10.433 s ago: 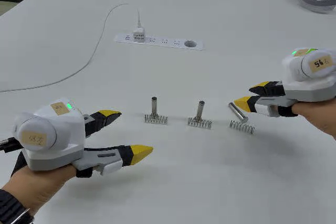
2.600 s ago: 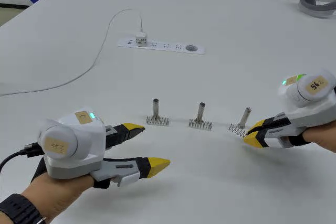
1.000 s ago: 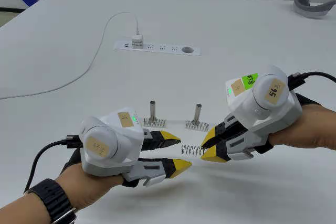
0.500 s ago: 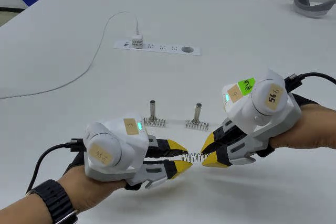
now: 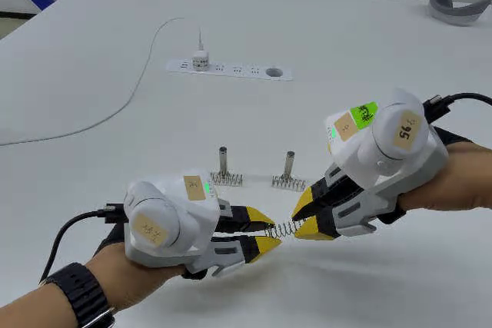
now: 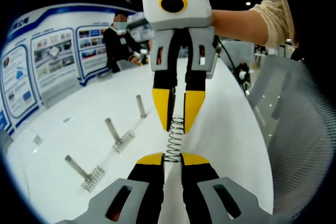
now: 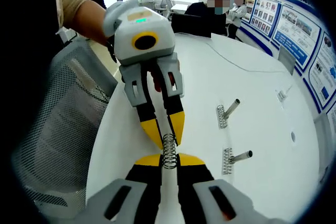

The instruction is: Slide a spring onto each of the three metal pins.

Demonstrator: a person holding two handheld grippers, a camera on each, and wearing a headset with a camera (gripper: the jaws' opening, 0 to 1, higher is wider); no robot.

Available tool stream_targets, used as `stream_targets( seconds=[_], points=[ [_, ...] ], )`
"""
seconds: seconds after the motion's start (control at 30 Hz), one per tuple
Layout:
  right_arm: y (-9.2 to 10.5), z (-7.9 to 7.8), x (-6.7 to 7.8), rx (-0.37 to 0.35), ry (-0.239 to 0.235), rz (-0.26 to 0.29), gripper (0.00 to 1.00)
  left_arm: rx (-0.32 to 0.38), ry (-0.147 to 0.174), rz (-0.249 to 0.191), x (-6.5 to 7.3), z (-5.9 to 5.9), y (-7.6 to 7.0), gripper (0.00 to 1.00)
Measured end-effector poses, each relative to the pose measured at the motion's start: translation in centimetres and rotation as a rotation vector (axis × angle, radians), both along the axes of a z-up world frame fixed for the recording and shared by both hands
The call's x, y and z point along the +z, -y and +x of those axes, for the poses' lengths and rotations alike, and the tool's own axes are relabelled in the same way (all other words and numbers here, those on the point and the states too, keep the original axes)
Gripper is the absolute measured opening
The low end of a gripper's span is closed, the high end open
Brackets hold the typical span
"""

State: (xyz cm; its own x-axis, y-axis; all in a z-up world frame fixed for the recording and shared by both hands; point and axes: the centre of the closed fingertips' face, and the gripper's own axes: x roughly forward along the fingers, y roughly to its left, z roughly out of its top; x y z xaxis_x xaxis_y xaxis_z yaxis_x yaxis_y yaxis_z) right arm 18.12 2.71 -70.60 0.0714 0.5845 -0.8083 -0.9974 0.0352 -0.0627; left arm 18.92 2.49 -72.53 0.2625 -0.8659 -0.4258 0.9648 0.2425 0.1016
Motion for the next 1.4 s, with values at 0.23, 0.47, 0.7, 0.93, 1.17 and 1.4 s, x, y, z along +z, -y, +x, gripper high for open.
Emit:
stream_targets(
  seconds=[0.23, 0.47, 0.7, 0.93, 1.17, 1.4],
  points=[
    [-1.3, -0.1, 1.4, 0.009, 0.015, 0.044, 0.11, -0.004, -0.001, 0.003, 0.0, -0.2, 0.2, 0.11],
    [-1.9, -0.2, 1.7, 0.016, 0.025, 0.055, 0.11, -0.004, -0.003, 0.001, 0.1, -0.3, 0.3, 0.11],
    [-2.1, -0.1, 1.6, 0.010, 0.027, 0.056, 0.11, -0.005, -0.007, -0.001, -0.1, -0.5, 0.3, 0.10],
    [-1.5, 0.0, 1.3, -0.024, 0.004, 0.054, 0.16, -0.001, -0.009, -0.011, 0.0, -0.5, 0.3, 0.10],
    [-1.3, -0.2, 0.5, -0.039, -0.015, 0.043, 0.16, -0.002, -0.005, -0.019, 0.2, -0.4, 0.4, 0.10],
    [-1.3, 0.0, 0.5, -0.039, -0.011, 0.036, 0.13, -0.002, 0.002, -0.022, 0.5, -0.3, 0.5, 0.10]
  ],
)
